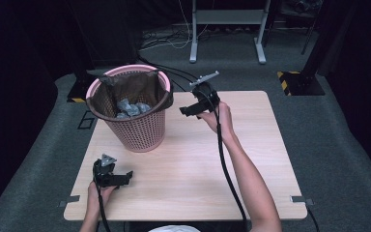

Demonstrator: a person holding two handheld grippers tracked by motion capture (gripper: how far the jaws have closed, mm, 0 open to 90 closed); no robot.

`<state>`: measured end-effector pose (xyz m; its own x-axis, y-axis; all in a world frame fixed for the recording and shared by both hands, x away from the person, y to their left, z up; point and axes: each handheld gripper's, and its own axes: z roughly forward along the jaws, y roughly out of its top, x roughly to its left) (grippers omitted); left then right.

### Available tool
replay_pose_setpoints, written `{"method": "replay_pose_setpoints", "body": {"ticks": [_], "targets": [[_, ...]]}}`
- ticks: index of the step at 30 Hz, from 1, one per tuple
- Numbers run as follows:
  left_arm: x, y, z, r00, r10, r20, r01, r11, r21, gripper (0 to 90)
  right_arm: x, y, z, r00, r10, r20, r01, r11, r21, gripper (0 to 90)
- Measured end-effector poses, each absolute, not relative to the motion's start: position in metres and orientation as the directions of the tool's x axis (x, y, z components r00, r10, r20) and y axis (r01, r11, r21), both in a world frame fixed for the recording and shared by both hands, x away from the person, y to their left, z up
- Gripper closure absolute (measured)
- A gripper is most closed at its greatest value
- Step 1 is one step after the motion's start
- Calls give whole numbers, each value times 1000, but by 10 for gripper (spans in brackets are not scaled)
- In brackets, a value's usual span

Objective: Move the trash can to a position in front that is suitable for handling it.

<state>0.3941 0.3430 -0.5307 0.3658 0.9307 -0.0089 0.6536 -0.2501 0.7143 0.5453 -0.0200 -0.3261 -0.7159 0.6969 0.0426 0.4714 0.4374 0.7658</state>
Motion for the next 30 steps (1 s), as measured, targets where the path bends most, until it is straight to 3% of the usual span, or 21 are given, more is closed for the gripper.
{"method": "replay_pose_setpoints", "body": {"ticks": [24, 30], "targets": [[394, 343, -531, 364, 931, -10, 653, -248, 715, 3, 589, 26, -276, -710, 694, 121, 478, 348, 806, 162], [393, 343, -531, 366, 931, -11, 653, -248, 716, 4, 605, 46, -279, -696, 703, 145, 518, 352, 779, 224]]}}
